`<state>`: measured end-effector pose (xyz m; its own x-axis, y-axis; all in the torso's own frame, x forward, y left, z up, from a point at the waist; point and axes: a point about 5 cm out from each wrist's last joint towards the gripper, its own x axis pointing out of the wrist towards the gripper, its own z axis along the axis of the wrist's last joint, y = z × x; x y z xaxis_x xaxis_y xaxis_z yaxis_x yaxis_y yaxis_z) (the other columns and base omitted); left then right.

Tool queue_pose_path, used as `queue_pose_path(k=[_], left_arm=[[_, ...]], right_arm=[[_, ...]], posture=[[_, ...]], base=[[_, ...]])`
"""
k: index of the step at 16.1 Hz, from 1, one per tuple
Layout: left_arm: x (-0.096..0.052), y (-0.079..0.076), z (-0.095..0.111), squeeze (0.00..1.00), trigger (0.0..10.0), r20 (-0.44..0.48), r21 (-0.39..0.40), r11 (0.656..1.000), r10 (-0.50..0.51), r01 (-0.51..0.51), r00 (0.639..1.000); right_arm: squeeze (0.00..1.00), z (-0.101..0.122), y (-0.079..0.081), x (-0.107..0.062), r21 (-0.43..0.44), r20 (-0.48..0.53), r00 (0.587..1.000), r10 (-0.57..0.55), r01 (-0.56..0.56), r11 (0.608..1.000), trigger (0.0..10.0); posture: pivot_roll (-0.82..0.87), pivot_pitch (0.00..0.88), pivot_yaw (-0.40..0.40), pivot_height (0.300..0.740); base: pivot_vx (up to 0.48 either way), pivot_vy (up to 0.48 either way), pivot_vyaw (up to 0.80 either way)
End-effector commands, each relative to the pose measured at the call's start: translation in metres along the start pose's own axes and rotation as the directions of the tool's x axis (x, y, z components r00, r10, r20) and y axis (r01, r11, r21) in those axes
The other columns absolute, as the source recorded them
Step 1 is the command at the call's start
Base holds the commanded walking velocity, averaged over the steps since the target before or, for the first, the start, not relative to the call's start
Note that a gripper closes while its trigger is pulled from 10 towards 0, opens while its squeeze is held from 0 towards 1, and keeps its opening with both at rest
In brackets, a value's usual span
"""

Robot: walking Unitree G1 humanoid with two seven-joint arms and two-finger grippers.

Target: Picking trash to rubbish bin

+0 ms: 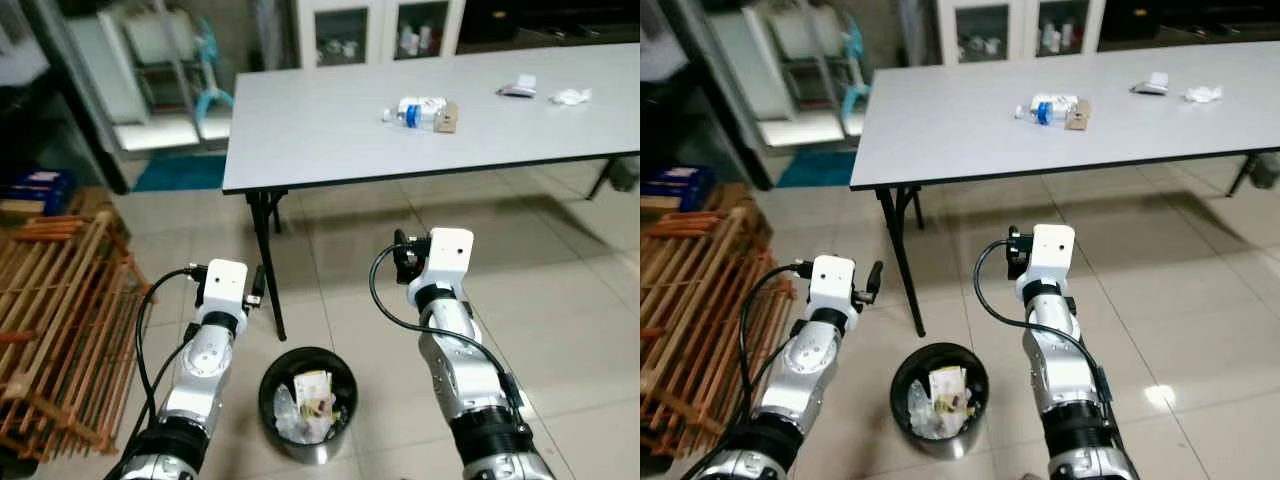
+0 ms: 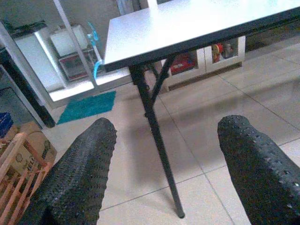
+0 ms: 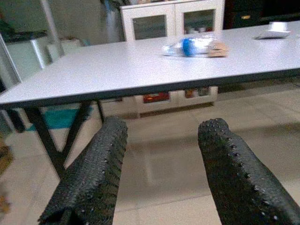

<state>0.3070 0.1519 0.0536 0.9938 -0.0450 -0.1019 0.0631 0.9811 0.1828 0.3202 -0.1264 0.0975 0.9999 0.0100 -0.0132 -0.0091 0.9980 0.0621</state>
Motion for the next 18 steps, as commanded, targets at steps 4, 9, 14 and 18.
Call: queue_pose_path(k=[4, 9, 14, 18], left_arm=[[0.0007, 0.0018, 0.0006, 0.0, 10.0, 0.004, 0.007, 1.0, -0.001, 0.001, 1.0], [0.0002, -0.0007, 0.0, 0.0, 10.0, 0.0, 0.005, 1.0, 0.002, -0.002, 1.0], [-0.0001, -0.0009, -0.0001, 0.0, 10.0, -0.001, 0.001, 1.0, 0.005, -0.005, 1.0], [-0.0012, -0.0011, -0.001, 0.0, 10.0, -0.004, 0.001, 1.0, 0.005, -0.005, 1.0]], right_arm=[[0.0, -0.0041, 0.0014, 0.0002, -0.024, -0.026, 1.0, 0.01, -0.011, 1.0, 10.0], [0.0, -0.0054, 0.005, 0.0005, -0.051, -0.04, 0.999, 0.033, -0.035, 0.998, 10.0], [0.0, -0.0033, 0.005, 0.0005, -0.031, -0.033, 0.999, 0.034, -0.035, 0.999, 10.0], [0.0, -0.0049, 0.0061, -0.0003, -0.049, -0.048, 0.998, 0.042, -0.044, 0.998, 10.0]], posture=[[0.03, 0.0, 0.07, 0.74], [0.04, 0.024, 0.06, 0.74], [0.04, 0.039, 0.058, 0.74], [0.04, 0.05, 0.056, 0.74]], base=[[0.0, -0.368, 0.0], [0.0, -0.368, 0.23], [0.0, -0.354, 0.29], [0.0, -0.348, 0.0]])
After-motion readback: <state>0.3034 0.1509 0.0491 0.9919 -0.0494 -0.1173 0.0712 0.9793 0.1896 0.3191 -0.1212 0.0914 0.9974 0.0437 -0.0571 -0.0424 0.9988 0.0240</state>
